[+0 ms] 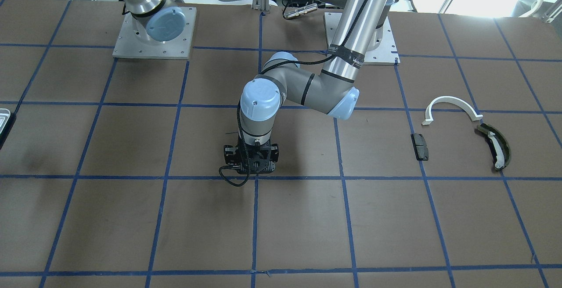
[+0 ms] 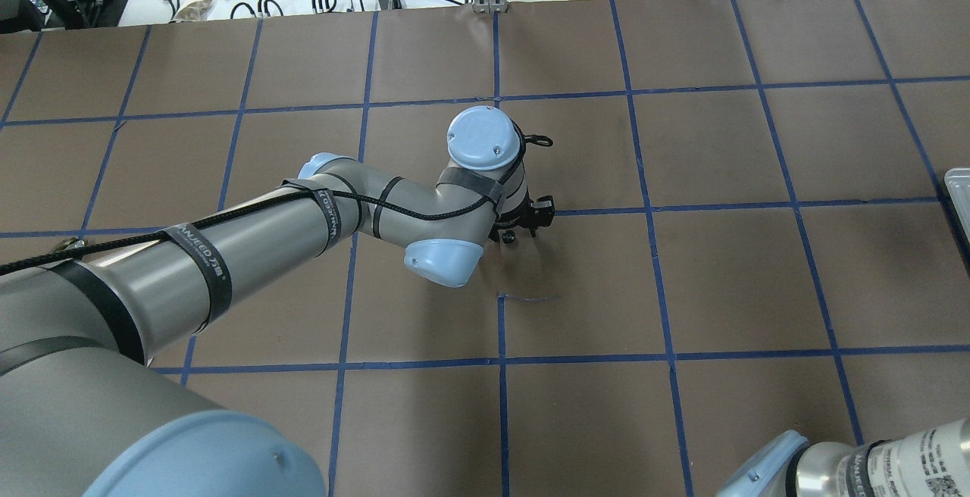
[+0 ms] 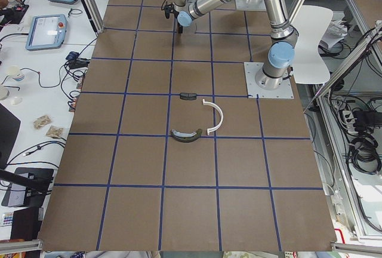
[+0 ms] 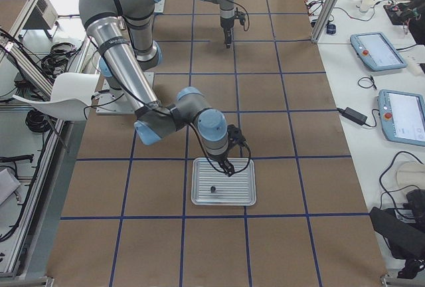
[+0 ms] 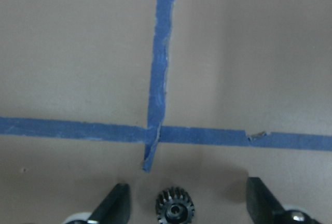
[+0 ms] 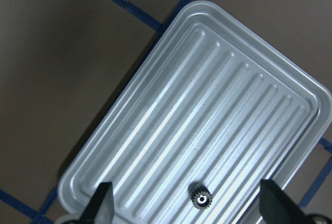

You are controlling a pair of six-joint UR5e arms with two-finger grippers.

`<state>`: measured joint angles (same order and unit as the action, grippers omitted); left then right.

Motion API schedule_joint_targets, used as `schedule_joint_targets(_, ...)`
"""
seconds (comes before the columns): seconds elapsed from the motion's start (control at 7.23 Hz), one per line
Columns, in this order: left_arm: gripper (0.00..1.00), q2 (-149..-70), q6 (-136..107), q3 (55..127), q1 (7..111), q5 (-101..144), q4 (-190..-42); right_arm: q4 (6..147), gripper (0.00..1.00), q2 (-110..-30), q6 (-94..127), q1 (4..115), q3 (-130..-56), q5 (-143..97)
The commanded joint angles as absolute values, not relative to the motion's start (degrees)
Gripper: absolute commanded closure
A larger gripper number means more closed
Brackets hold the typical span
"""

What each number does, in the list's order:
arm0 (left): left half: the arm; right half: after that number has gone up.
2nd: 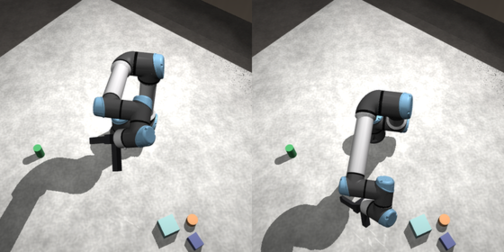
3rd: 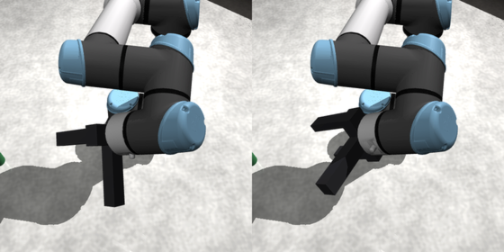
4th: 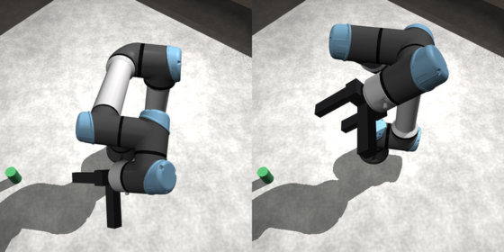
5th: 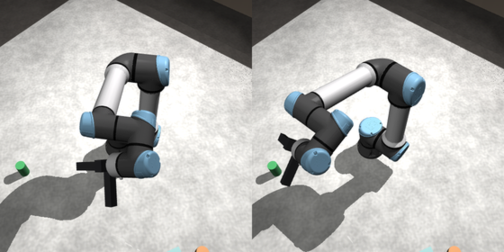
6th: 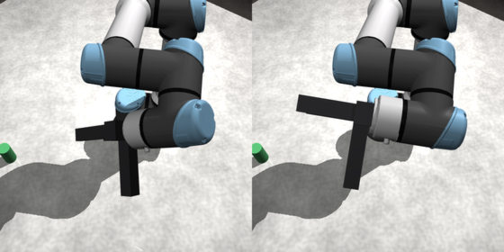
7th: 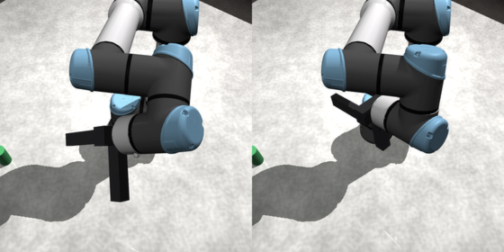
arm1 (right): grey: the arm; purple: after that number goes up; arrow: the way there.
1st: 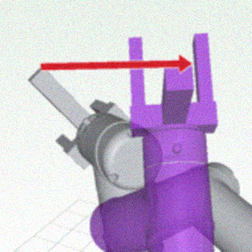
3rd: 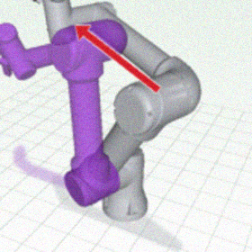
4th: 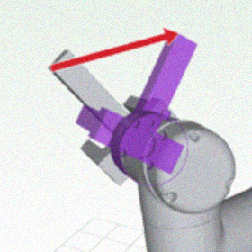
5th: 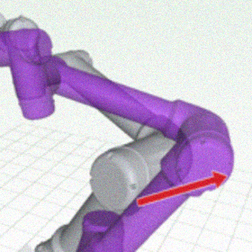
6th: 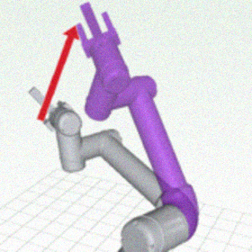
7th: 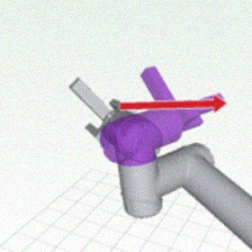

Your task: Place bearing gear from tray to pile

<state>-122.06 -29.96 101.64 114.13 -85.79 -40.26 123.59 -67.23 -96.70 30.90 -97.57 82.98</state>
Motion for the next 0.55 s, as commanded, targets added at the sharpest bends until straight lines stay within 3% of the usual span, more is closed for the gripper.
schedule_joint_targets(0.0, 0.83, -121.9, -30.0, 101.9, 114.0, -86.0, -40.4, 125.2, 0.07, -57.2, -105.5, 28.9, -92.0, 84.8)
schedule_joint_targets(0.14, 0.94, -121.4, -30.0, 101.6, 113.9, -86.0, -41.0, 125.2, 0.17, -55.8, -104.9, 28.9, -91.2, 88.3)
schedule_joint_targets(0.42, 0.95, -120.2, -29.8, 100.7, 112.9, -85.9, -42.2, 124.3, 0.21, -55.9, -102.4, 29.0, -92.8, 88.0)
